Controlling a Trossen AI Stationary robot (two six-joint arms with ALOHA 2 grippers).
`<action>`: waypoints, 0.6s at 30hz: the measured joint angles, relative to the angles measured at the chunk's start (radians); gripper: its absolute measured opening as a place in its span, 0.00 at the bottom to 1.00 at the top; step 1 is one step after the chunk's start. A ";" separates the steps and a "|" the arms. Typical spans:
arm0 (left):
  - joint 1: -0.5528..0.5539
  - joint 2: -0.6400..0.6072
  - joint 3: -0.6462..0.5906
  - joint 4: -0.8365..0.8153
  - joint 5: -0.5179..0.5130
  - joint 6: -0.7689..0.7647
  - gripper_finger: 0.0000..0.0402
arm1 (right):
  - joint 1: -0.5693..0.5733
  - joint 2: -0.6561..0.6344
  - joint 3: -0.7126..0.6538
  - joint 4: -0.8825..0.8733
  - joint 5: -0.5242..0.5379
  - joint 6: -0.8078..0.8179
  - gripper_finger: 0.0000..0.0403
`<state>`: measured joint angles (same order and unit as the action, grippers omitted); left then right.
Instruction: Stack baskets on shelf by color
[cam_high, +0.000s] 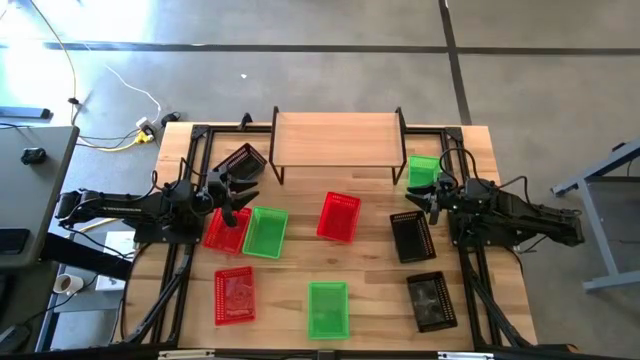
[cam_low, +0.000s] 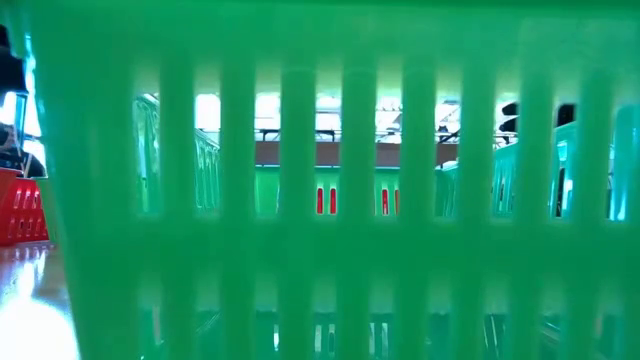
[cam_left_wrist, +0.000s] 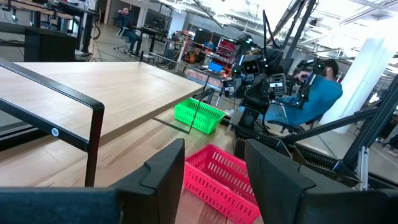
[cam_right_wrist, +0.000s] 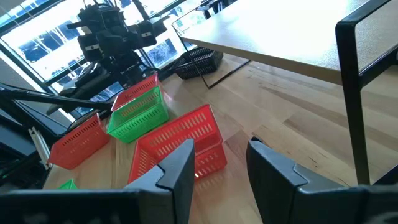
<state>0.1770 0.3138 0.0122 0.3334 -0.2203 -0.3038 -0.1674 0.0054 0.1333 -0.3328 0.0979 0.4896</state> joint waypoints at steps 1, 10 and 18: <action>0.000 0.000 0.000 0.000 0.000 0.000 0.40 | 0.000 0.000 0.000 0.000 0.000 0.000 0.32; 0.000 0.000 0.000 0.028 -0.031 -0.146 0.40 | 0.000 0.000 0.000 0.000 0.000 0.000 0.32; -0.001 0.000 0.001 0.035 -0.052 -0.400 0.40 | 0.000 0.000 0.000 0.000 0.000 0.000 0.32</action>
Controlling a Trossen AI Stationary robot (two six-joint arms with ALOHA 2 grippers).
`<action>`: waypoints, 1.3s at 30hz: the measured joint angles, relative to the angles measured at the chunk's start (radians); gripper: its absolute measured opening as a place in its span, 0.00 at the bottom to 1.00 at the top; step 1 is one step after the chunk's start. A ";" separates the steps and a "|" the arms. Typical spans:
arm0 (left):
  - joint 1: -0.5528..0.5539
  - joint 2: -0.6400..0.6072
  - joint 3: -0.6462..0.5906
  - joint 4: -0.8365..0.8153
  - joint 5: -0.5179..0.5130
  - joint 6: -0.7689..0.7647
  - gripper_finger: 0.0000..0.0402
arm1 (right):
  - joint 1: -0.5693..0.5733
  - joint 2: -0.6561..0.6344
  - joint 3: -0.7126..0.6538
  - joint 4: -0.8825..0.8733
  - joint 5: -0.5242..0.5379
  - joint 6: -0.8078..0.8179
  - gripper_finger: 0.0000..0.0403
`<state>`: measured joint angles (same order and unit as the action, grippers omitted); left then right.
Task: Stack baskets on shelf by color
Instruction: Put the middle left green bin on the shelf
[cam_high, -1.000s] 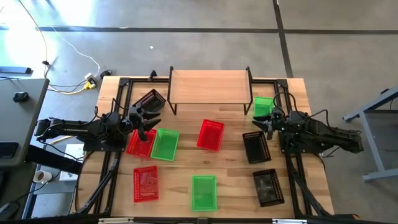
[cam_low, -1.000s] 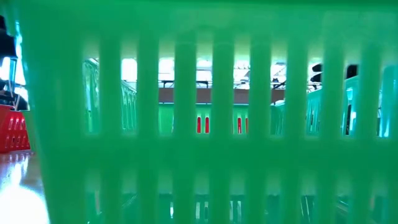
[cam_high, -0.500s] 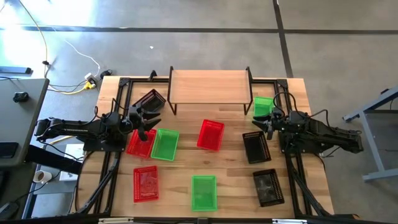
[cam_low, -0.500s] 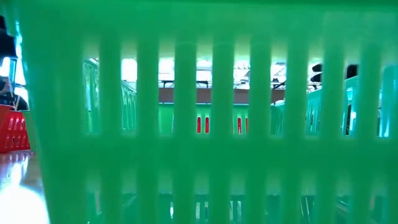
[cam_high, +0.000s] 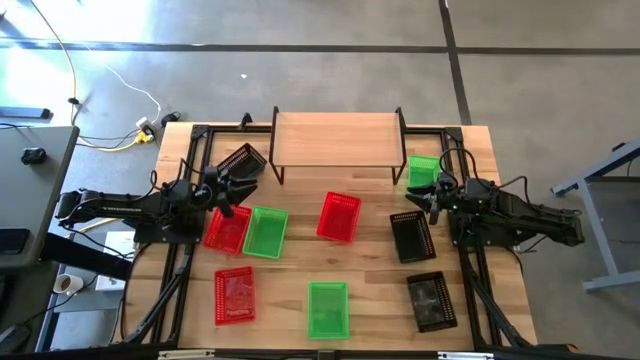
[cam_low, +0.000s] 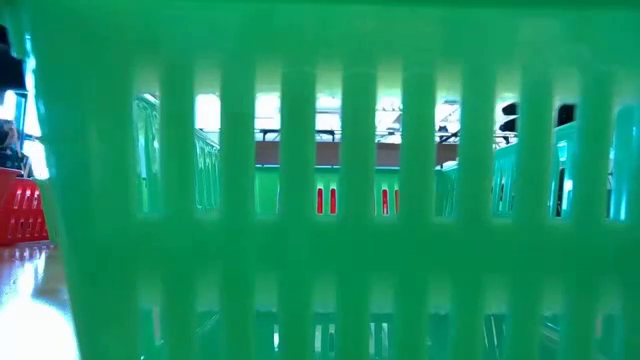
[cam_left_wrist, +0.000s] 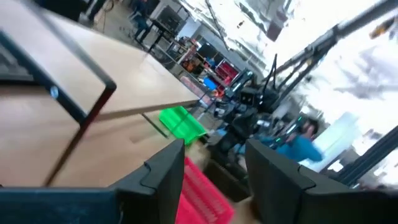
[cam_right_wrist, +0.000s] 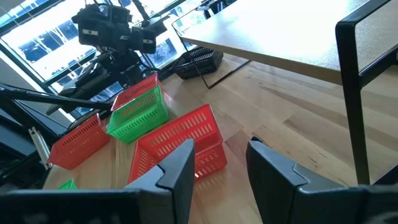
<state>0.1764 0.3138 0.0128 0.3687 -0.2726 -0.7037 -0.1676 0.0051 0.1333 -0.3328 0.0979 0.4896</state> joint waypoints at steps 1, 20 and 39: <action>0.000 0.000 0.000 0.002 0.000 -0.044 0.40 | 0.000 0.000 0.000 0.000 0.000 0.000 0.32; 0.000 0.000 0.021 -0.005 0.014 -0.145 0.46 | 0.000 0.000 0.000 0.000 0.006 0.000 0.32; 0.000 0.206 0.530 -0.481 0.228 0.239 0.42 | 0.000 0.000 0.000 0.011 0.000 0.211 0.32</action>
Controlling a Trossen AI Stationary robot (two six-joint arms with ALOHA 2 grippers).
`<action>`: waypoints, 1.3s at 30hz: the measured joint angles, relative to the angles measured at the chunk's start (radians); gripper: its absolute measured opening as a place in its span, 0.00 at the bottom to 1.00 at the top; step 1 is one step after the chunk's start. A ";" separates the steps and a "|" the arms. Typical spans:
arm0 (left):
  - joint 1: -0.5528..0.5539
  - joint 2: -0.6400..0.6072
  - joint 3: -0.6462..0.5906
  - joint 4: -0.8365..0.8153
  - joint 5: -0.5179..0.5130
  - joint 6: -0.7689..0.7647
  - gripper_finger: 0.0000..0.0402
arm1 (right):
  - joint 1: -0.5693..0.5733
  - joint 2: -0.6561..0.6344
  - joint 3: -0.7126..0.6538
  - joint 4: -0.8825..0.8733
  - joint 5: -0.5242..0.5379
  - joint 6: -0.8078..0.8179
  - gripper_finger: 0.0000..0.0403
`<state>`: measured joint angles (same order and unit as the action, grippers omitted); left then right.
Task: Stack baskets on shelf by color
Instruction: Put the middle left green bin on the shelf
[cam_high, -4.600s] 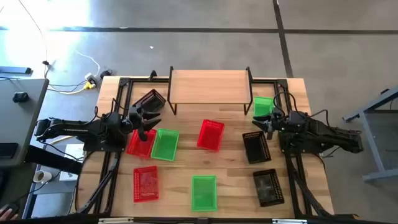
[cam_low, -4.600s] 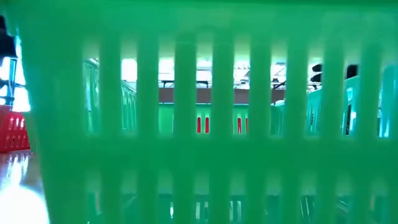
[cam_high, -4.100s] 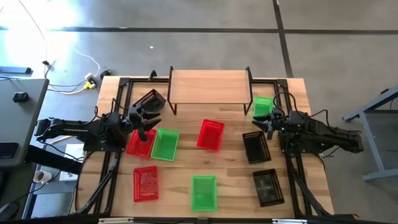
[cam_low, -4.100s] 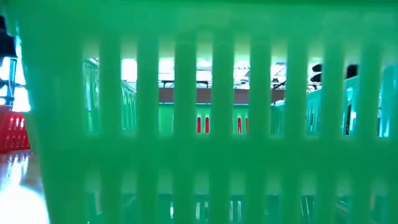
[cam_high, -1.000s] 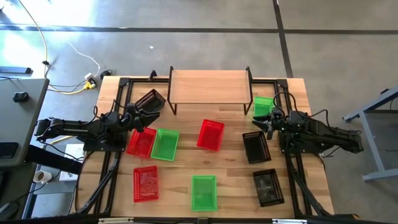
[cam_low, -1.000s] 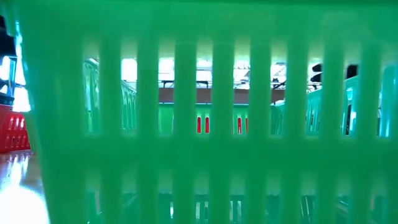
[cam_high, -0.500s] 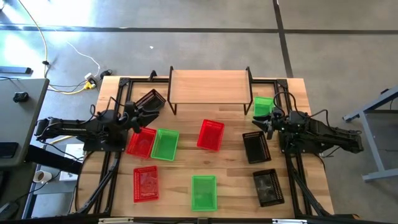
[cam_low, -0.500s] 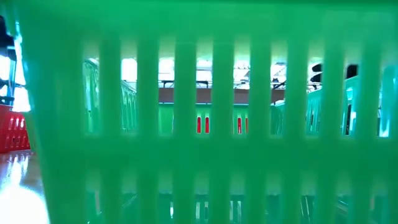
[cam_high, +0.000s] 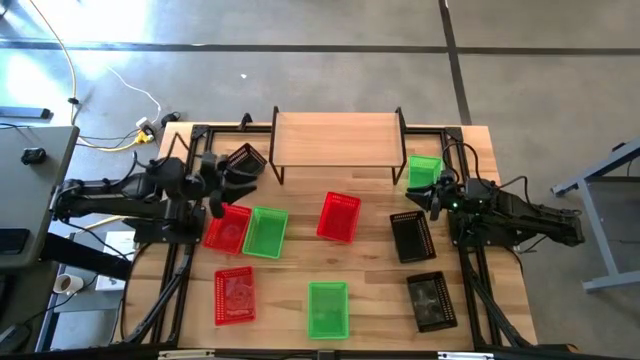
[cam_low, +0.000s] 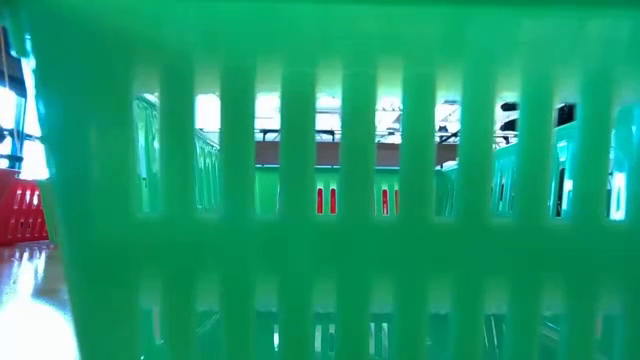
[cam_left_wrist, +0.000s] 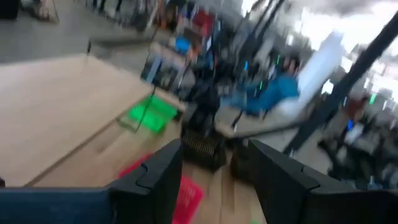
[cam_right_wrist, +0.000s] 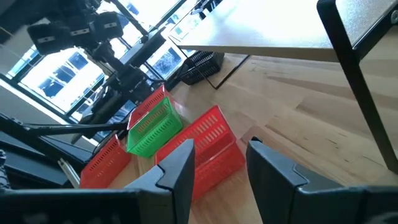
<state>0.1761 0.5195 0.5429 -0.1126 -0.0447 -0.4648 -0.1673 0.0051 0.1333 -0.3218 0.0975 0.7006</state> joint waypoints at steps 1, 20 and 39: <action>0.000 0.021 0.027 -0.038 0.018 0.009 0.42 | 0.000 0.000 0.000 0.000 0.000 0.000 0.32; -0.214 0.357 0.199 -0.407 0.176 0.075 0.42 | 0.000 0.000 0.000 0.000 0.000 0.025 0.32; -0.425 0.675 0.200 -0.415 0.055 0.048 0.42 | 0.000 0.000 0.000 -0.003 0.000 0.025 0.32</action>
<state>-0.2494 1.1948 0.7429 -0.5278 0.0105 -0.4164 -0.1673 0.0051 0.1333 -0.3248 0.0975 0.7254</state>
